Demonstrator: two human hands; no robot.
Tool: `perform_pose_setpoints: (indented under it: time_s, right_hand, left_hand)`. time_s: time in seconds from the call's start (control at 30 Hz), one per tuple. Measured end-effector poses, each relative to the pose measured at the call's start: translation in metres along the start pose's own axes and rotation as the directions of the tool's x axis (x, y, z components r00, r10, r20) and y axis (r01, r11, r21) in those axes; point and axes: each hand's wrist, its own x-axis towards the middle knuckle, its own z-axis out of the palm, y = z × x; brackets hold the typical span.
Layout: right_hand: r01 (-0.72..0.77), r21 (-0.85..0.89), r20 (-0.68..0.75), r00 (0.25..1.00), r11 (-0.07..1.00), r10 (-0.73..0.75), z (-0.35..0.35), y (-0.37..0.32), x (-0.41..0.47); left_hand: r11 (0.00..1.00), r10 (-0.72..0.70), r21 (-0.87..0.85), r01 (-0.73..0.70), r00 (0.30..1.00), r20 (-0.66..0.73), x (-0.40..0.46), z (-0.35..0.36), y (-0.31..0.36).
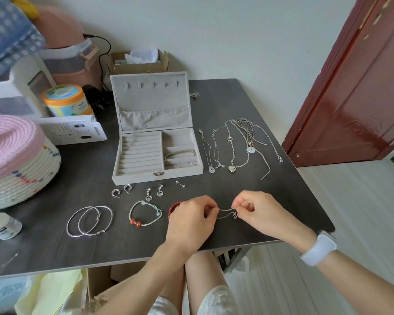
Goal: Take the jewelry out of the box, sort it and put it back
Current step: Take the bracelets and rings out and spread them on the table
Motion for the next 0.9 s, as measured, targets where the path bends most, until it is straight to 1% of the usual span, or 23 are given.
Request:
perform_pose_setpoints:
  time_s: [0.1, 0.2, 0.33, 0.4, 0.47, 0.53, 0.57, 0.7, 0.83, 0.9]
  right_hand:
    - [-0.004, -0.101, -0.061, 0.998, 0.995, -0.002, 0.004, 0.004, 0.011]
    - [0.013, -0.157, -0.102, 0.994, 0.987, -0.029, 0.002, 0.007, 0.022]
    - [0.031, -0.251, -0.176, 0.981, 0.967, -0.078, 0.002, 0.010, 0.026]
    - [0.053, -0.305, -0.246, 0.960, 0.951, -0.133, 0.003, 0.012, 0.019]
    - [0.101, -0.346, -0.295, 0.932, 0.933, -0.210, 0.006, 0.013, 0.010]
    - [0.128, -0.376, -0.309, 0.917, 0.918, -0.254, 0.011, 0.016, 0.006]
    - [0.115, -0.386, -0.314, 0.917, 0.915, -0.248, 0.014, 0.017, 0.005]
    - [0.060, -0.420, -0.282, 0.940, 0.906, -0.193, 0.020, 0.021, 0.003]
    - [0.071, -0.426, -0.169, 0.973, 0.902, -0.156, 0.011, 0.020, -0.002]
    - [0.081, -0.412, -0.149, 0.977, 0.908, -0.155, 0.008, 0.018, -0.002]
  left_hand:
    - [0.995, 0.035, 0.096, -0.033, 0.999, -0.023, 0.009, 0.006, 0.003]
    - [0.986, 0.041, 0.166, -0.037, 0.999, -0.025, 0.022, 0.009, 0.004]
    - [0.963, 0.111, 0.253, -0.093, 0.992, -0.060, 0.034, 0.014, -0.002]
    - [0.938, 0.249, 0.270, -0.216, 0.964, -0.092, 0.033, 0.013, -0.008]
    - [0.885, 0.403, 0.299, -0.357, 0.909, -0.108, 0.028, 0.014, -0.018]
    - [0.831, 0.489, 0.334, -0.446, 0.870, -0.056, 0.023, 0.016, -0.026]
    - [0.823, 0.492, 0.343, -0.453, 0.870, -0.032, 0.020, 0.016, -0.027]
    - [0.847, 0.403, 0.369, -0.383, 0.915, 0.027, 0.014, 0.014, -0.030]
    - [0.841, 0.426, 0.344, -0.418, 0.903, 0.055, 0.010, 0.011, -0.030]
    - [0.839, 0.432, 0.335, -0.428, 0.899, 0.066, 0.010, 0.009, -0.032]
